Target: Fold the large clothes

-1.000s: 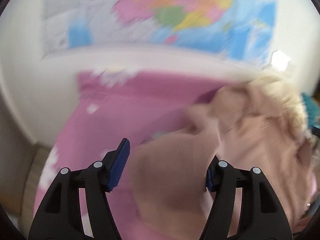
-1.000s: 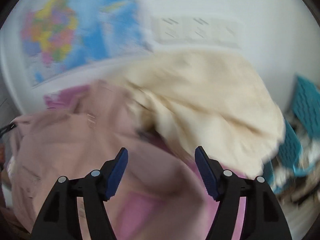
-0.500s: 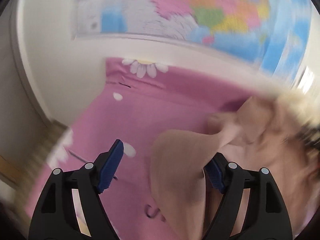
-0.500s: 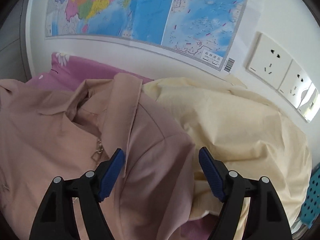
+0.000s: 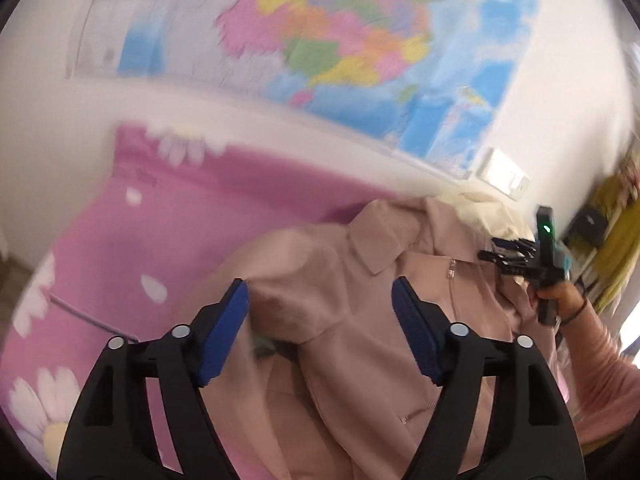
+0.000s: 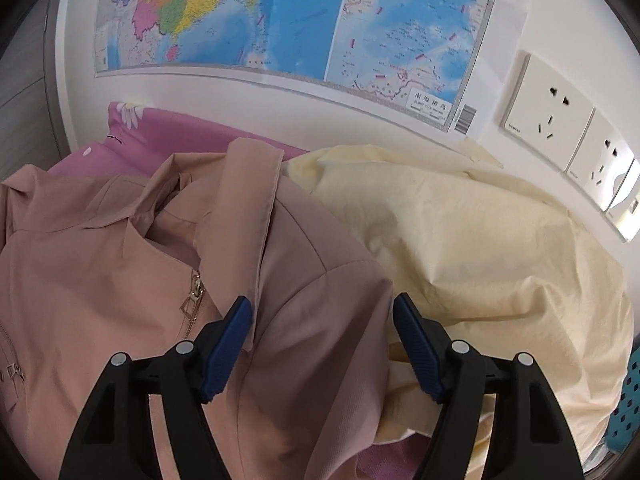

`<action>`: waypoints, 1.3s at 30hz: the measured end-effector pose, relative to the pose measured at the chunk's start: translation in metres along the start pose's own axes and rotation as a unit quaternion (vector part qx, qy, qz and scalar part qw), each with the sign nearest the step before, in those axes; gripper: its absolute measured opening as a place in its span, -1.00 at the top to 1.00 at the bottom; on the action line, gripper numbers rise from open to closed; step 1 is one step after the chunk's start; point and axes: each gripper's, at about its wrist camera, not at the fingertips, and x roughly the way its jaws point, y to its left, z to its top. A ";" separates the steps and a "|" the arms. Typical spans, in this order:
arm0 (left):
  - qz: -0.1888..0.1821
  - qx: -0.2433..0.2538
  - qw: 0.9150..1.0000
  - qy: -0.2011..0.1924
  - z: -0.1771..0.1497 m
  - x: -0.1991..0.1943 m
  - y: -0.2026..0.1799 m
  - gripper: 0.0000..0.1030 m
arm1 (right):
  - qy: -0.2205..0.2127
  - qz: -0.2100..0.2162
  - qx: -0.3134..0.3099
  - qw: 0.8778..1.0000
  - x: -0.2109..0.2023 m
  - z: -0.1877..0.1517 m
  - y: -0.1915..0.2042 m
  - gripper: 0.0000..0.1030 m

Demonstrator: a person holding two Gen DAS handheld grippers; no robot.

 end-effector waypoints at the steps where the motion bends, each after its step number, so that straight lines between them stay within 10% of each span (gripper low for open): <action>1: -0.021 0.011 1.000 -0.005 -0.001 -0.003 -0.005 -0.49 | -0.001 0.002 0.001 1.000 -0.002 0.000 -0.001 -0.38; 5: -0.027 0.072 0.997 -0.005 0.011 0.013 -0.039 -0.72 | -0.005 -0.002 0.003 1.000 -0.003 0.002 -0.003 -0.38; 10: 0.036 0.167 0.981 0.089 0.025 0.107 -0.083 -0.71 | 0.009 -0.010 -0.020 1.000 0.012 0.009 0.005 -0.38; 12: 0.066 0.187 0.967 0.159 0.023 0.168 -0.090 -0.46 | 0.014 -0.019 -0.029 0.999 0.019 0.011 0.008 -0.38; 15: 0.103 0.197 0.947 0.231 0.015 0.230 -0.082 -0.03 | 0.026 0.003 -0.017 1.000 0.025 0.015 0.004 0.33; 17: 0.105 0.179 0.945 0.254 0.015 0.254 -0.074 0.28 | 0.020 0.015 -0.009 1.000 0.023 0.022 0.001 0.79; 21: 0.105 0.145 0.958 0.225 0.044 0.268 -0.071 0.85 | -0.032 0.021 0.018 0.999 0.002 0.050 -0.009 0.85; 25: 0.128 0.126 0.972 0.153 0.077 0.255 -0.070 0.79 | -0.062 0.032 0.089 0.994 0.005 0.076 -0.036 0.85; 29: 0.160 0.123 0.972 0.123 0.078 0.238 -0.055 0.29 | -0.028 0.019 0.118 0.992 0.041 0.070 -0.048 0.65; 33: 0.133 0.112 0.977 0.122 0.059 0.189 -0.032 -0.01 | -0.044 -0.008 0.129 0.991 0.021 0.060 -0.053 -0.28; 39: 0.064 0.090 0.989 0.102 0.008 0.088 -0.016 -0.34 | -0.073 0.069 0.133 0.986 -0.065 -0.006 -0.058 -0.35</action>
